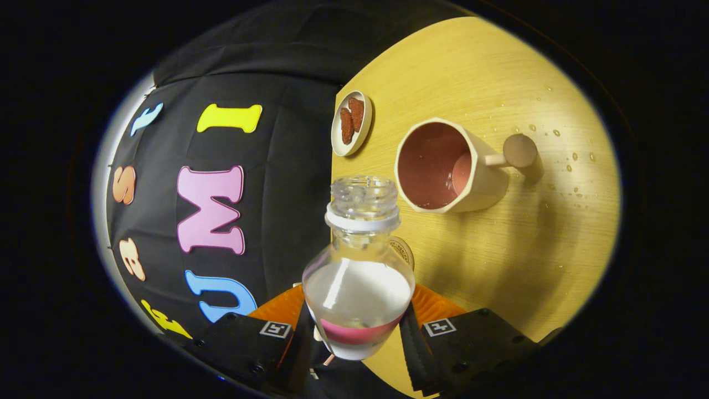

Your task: Take the bottle from table, then pour the juice into the cup, finally place the bottle on the coaster

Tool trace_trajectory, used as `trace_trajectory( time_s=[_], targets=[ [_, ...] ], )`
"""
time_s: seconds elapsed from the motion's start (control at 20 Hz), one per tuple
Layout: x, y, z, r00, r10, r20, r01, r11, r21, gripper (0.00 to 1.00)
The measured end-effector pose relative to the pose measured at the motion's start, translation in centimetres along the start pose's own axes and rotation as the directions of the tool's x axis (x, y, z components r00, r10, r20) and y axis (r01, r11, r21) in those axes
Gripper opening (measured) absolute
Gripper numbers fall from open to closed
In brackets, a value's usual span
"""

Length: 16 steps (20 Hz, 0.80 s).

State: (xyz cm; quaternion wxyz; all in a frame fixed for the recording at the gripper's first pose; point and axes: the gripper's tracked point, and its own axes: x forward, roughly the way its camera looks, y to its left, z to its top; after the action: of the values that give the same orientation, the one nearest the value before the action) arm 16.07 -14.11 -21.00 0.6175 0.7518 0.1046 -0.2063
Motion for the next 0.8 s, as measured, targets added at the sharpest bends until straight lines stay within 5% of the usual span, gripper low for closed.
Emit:
trace_trajectory(
  time_s=[0.8],
  targets=[
    [3.0, -0.1, 0.5, 0.997, -0.044, -0.068, 0.063, 0.949, 0.31, 0.71]
  ],
)
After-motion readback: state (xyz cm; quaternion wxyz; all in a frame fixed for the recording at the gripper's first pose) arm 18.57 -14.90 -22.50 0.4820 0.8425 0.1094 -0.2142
